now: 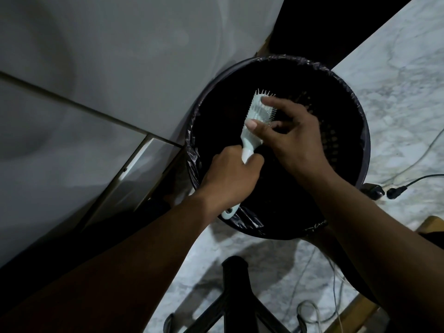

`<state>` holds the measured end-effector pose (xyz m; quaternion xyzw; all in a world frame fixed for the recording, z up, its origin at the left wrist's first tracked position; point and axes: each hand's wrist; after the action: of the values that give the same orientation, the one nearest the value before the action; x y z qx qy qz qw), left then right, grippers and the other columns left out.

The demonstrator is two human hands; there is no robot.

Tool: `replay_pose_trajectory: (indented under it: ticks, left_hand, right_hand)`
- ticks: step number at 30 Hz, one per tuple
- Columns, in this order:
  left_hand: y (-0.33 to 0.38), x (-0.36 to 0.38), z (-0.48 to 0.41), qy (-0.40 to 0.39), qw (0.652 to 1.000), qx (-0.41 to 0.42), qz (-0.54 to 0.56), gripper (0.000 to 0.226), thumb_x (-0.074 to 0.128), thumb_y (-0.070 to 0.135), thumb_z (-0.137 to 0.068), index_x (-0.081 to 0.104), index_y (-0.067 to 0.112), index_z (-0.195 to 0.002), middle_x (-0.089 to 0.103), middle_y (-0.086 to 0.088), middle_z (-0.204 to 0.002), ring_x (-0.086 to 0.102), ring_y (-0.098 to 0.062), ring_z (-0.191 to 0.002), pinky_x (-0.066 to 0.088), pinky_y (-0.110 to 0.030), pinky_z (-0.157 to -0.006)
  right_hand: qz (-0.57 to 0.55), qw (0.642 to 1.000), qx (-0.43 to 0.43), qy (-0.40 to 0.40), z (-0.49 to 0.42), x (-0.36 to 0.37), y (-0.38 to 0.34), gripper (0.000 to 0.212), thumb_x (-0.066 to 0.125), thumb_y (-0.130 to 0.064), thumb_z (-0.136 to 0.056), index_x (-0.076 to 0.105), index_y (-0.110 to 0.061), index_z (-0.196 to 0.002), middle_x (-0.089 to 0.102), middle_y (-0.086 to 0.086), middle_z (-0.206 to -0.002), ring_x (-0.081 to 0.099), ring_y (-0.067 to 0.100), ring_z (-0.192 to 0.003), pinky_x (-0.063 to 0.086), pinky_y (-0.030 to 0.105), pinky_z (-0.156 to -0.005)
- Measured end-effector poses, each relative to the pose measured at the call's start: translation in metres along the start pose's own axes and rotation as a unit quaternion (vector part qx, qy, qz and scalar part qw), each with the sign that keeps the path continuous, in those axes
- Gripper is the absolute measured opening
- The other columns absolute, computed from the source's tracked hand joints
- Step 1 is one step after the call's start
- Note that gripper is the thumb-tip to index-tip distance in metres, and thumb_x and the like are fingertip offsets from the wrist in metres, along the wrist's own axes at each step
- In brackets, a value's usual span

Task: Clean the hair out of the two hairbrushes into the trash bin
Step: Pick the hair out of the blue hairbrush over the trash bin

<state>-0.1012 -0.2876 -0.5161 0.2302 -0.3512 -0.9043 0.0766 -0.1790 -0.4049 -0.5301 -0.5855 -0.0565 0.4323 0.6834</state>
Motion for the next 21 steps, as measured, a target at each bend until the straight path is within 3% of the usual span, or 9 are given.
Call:
replay_pose_trajectory:
  ticks: [2, 5, 9, 11, 15, 17, 18, 21]
  left_hand:
    - [-0.001, 0.002, 0.002, 0.007, 0.999, 0.015, -0.032, 0.032, 0.054, 0.032, -0.094, 0.047, 0.020, -0.066, 0.055, 0.002, -0.060, 0.055, -0.019, -0.054, 0.041, -0.030, -0.052]
    - [-0.001, 0.004, 0.003, 0.018, 0.998, 0.032, -0.055, 0.033, 0.054, 0.033, -0.096, 0.046, 0.020, -0.067, 0.056, 0.003, -0.061, 0.054, -0.015, -0.053, 0.035, -0.026, -0.048]
    - [-0.002, 0.004, 0.003, 0.019, 0.996, 0.045, -0.076, 0.032, 0.056, 0.034, -0.096, 0.048, 0.021, -0.068, 0.057, 0.003, -0.062, 0.056, -0.012, -0.054, 0.033, -0.024, -0.046]
    - [-0.002, 0.004, 0.003, 0.013, 0.996, 0.045, -0.078, 0.032, 0.056, 0.033, -0.095, 0.048, 0.021, -0.067, 0.057, 0.005, -0.060, 0.054, -0.010, -0.051, 0.033, -0.024, -0.045]
    - [-0.004, 0.002, 0.003, -0.010, 0.997, 0.030, -0.067, 0.032, 0.056, 0.033, -0.095, 0.049, 0.021, -0.065, 0.055, 0.007, -0.056, 0.052, -0.011, -0.046, 0.035, -0.023, -0.046]
    - [-0.006, 0.001, 0.004, -0.022, 0.997, 0.024, -0.066, 0.032, 0.055, 0.031, -0.095, 0.050, 0.021, -0.066, 0.055, 0.006, -0.056, 0.052, -0.012, -0.047, 0.036, -0.024, -0.048]
    - [-0.008, -0.001, 0.004, -0.026, 0.997, 0.021, -0.068, 0.032, 0.054, 0.030, -0.095, 0.050, 0.021, -0.066, 0.055, 0.006, -0.056, 0.053, -0.012, -0.047, 0.036, -0.024, -0.049]
    - [-0.015, -0.004, 0.007, -0.014, 0.996, 0.007, -0.088, 0.032, 0.053, 0.029, -0.096, 0.048, 0.021, -0.065, 0.054, 0.005, -0.057, 0.053, -0.013, -0.050, 0.034, -0.026, -0.050]
  right_hand:
    - [-0.006, 0.999, 0.011, 0.039, -0.004, 0.000, 0.002, 0.053, 0.080, -0.063, -0.067, 0.075, -0.033, -0.110, 0.071, 0.005, -0.111, 0.073, 0.021, -0.081, 0.061, 0.043, -0.077]
    - [-0.001, 0.996, 0.004, 0.094, -0.007, -0.002, 0.003, 0.033, 0.081, -0.056, -0.070, 0.076, -0.031, -0.091, 0.075, 0.006, -0.094, 0.070, 0.028, -0.067, 0.060, 0.044, -0.068]
    - [0.001, 0.992, 0.011, 0.123, -0.007, -0.003, 0.003, 0.019, 0.078, -0.049, -0.077, 0.075, -0.030, -0.079, 0.076, -0.002, -0.084, 0.072, 0.020, -0.074, 0.059, 0.043, -0.072]
    - [0.005, 0.992, 0.022, 0.124, -0.008, -0.005, 0.004, 0.020, 0.077, -0.044, -0.082, 0.075, -0.024, -0.079, 0.074, -0.006, -0.078, 0.070, 0.011, -0.073, 0.059, 0.037, -0.073]
    - [-0.087, 0.975, 0.120, 0.164, -0.018, -0.012, 0.007, 0.031, 0.065, -0.033, -0.096, 0.068, -0.003, -0.090, 0.068, 0.004, -0.066, 0.066, 0.010, -0.049, 0.054, 0.027, -0.049]
    - [-0.124, 0.966, 0.159, 0.163, -0.021, -0.015, 0.011, 0.042, 0.056, -0.032, -0.101, 0.065, 0.010, -0.101, 0.069, 0.006, -0.064, 0.065, 0.010, -0.044, 0.053, 0.025, -0.044]
    - [-0.108, 0.967, 0.171, 0.157, -0.020, -0.016, 0.013, 0.046, 0.052, -0.033, -0.103, 0.066, 0.010, -0.100, 0.069, 0.004, -0.061, 0.065, 0.010, -0.044, 0.053, 0.024, -0.045]
    - [-0.060, 0.972, 0.184, 0.131, -0.010, -0.011, 0.011, 0.057, 0.040, -0.043, -0.105, 0.061, -0.005, -0.069, 0.061, 0.001, -0.047, 0.063, 0.015, -0.043, 0.052, 0.029, -0.054]
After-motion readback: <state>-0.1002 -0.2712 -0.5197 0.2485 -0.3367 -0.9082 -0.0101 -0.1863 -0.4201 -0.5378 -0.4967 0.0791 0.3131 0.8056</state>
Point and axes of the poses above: each hand's wrist, its own z-axis away from the middle knuckle, its own x-axis out of the palm, y = z × x
